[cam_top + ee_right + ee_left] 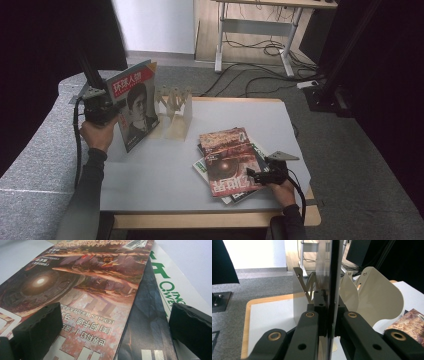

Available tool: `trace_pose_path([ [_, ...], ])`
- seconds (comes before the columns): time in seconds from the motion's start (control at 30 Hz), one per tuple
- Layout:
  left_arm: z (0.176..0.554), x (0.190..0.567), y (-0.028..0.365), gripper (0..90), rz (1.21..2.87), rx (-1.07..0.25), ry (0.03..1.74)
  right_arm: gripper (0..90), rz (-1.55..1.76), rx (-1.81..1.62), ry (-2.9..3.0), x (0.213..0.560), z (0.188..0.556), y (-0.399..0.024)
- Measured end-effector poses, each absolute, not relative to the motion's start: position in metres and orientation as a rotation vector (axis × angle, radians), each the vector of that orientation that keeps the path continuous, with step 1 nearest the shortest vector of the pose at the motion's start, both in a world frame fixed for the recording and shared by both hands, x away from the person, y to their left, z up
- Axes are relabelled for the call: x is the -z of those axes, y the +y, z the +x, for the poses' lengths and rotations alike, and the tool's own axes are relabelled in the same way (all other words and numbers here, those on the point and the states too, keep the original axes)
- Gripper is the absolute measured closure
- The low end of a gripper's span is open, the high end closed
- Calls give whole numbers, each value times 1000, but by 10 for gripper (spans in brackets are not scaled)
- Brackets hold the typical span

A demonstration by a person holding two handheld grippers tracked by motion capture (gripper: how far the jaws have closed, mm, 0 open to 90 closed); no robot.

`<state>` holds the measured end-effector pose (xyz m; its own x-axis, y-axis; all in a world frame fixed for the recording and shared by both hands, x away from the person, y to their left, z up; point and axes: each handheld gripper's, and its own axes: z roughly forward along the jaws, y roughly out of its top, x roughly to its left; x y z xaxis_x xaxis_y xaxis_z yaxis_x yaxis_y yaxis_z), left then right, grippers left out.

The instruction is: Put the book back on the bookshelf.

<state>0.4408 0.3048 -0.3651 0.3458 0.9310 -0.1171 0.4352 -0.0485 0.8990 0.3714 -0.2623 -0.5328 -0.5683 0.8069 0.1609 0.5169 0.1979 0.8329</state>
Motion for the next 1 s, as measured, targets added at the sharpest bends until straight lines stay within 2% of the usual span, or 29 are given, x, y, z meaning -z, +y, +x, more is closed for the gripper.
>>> trace_pose_path([
  [0.33, 438, 368, 308, 853, 1766, -604, 1227, 0, 1249, -1311, 2167, 533, 371, -262],
  [0.57, 435, 358, 311, 807, 1816, -566, 1238, 0, 1250, -1311, 2166, 533, 371, -262],
  [0.73, 435, 357, 312, 852, 1780, -513, 1255, 0, 1249, -1311, 2167, 533, 371, -262],
  [1.0, 434, 351, 303, 870, 1717, -602, 1238, 0, 1250, -1312, 2166, 533, 371, -262],
])
